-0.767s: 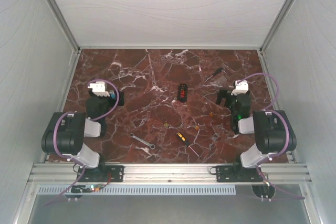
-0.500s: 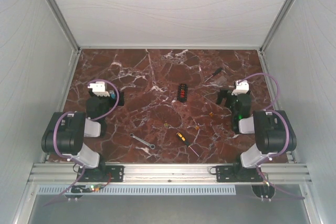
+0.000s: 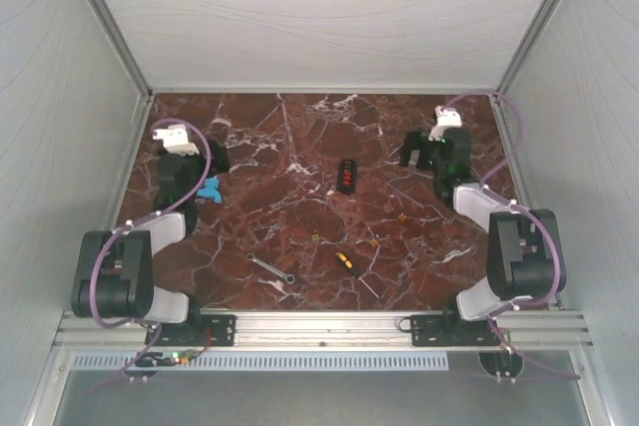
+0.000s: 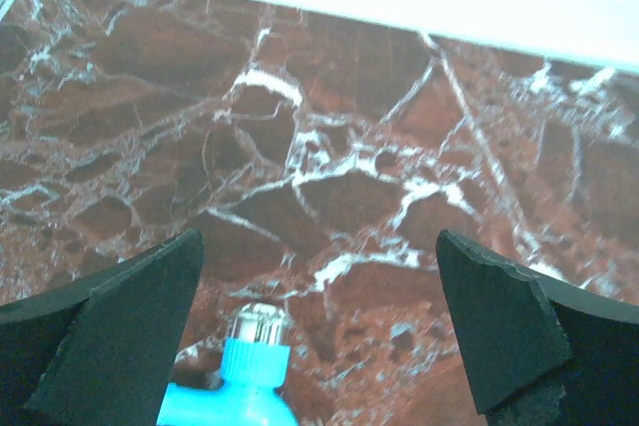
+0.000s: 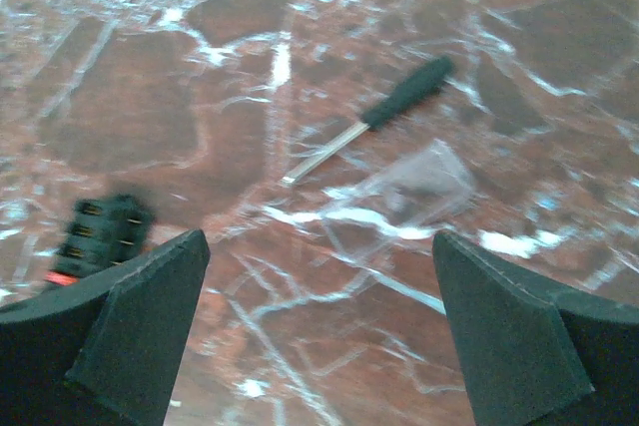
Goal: Snap on the fuse box
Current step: Adjust the fuse box base at the center of the board.
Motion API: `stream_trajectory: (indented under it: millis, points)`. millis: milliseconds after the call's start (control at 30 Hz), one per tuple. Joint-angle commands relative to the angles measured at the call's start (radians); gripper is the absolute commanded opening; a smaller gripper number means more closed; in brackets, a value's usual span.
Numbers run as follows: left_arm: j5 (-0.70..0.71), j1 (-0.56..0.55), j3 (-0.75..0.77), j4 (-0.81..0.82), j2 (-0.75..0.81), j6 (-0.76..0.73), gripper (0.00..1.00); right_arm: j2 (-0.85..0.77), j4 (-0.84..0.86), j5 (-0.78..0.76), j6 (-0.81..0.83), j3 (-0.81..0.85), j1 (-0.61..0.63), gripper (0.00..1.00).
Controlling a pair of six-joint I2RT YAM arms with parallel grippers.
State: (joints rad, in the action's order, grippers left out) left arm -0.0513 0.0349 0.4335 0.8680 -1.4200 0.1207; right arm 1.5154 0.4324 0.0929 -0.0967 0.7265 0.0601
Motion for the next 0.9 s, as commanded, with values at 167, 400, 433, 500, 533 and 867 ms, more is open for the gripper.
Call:
stream_trajectory:
  millis: [167,400,433,500,533,867]
  points:
    - [-0.065,0.034,0.239,-0.44,0.036,0.456,1.0,0.188,-0.434,-0.143,-0.128,0.354,0.298,0.94]
    - [-0.269,0.024,0.2,-0.403,0.035,0.682,1.0,0.319,-0.527,-0.124,-0.241,0.476,0.413,0.92]
    - [-0.27,0.013,0.195,-0.411,0.035,0.695,1.0,0.336,-0.539,-0.132,-0.25,0.489,0.425,0.92]
    - [-0.269,-0.011,0.182,-0.416,0.036,0.715,1.0,0.361,-0.561,-0.149,-0.268,0.508,0.442,0.89]
    - [-0.27,-0.025,0.174,-0.411,0.036,0.726,1.0,0.369,-0.567,-0.153,-0.275,0.512,0.448,0.88]
    - [-0.238,-0.138,0.17,-0.461,0.013,0.688,0.99,0.393,-0.529,-0.023,-0.284,0.489,0.524,0.81]
